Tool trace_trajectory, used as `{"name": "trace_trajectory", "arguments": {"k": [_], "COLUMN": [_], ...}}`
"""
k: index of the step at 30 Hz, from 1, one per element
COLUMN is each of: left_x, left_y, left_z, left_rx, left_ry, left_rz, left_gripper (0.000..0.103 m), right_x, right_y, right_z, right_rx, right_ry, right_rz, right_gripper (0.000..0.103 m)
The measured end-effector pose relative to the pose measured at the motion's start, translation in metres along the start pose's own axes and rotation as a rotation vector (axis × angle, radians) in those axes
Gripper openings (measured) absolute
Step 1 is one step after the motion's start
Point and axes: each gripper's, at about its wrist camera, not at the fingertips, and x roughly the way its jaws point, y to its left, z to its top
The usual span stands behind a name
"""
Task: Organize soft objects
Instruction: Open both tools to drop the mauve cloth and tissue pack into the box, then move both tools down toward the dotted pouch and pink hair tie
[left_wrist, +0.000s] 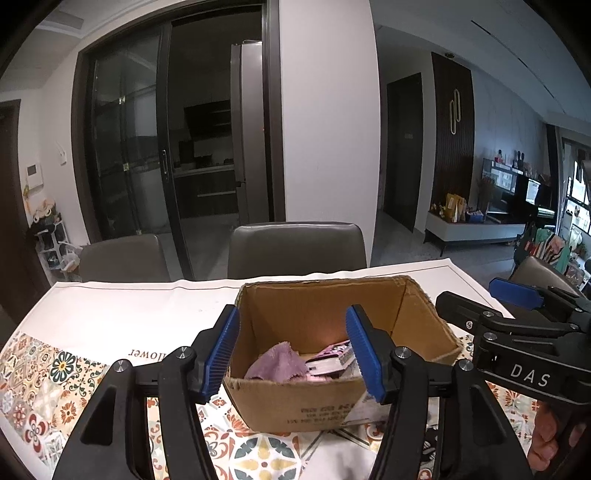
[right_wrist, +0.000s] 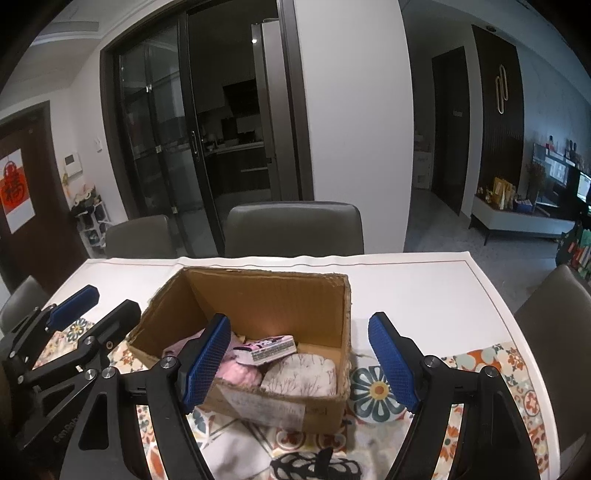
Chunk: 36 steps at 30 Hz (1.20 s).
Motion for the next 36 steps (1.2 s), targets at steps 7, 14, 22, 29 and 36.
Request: {"name": "trace_trajectory", "arguments": {"k": [7,14,22,29,36], "left_x": [-0.023,-0.046,-0.063,-0.076,-0.084], "left_y": [-0.004,-0.007,-0.010,-0.014,-0.024], "left_z": [-0.007,-0.016,-0.033,-0.055,-0.075], "left_rx": [-0.008,-0.001,-0.002,-0.007,-0.003], "left_ry": [-0.007,-0.015,0.007,0.044,0.077], "left_rz": [-0.005,0.002,0.002,-0.005,-0.005], "left_gripper": [0.059,0.059,0.060,0.060,0.060], "right_x": [-0.024,-0.048,-0.069,-0.078,-0.083], "right_y": [-0.001,-0.001,0.000,0.000,-0.004], "right_z": [-0.009,-0.020,-0.037,-0.056,-0.075], "right_rx": [0.012,0.007,-0.002,-0.008,-0.014], "right_ry": [-0.013,-0.023,-0.014,0.014,0.052], "right_rz": [0.003,-0.001,0.009,0.015,0.017], "right_gripper": [0.078,0.078,0.078,0.078,0.078]}}
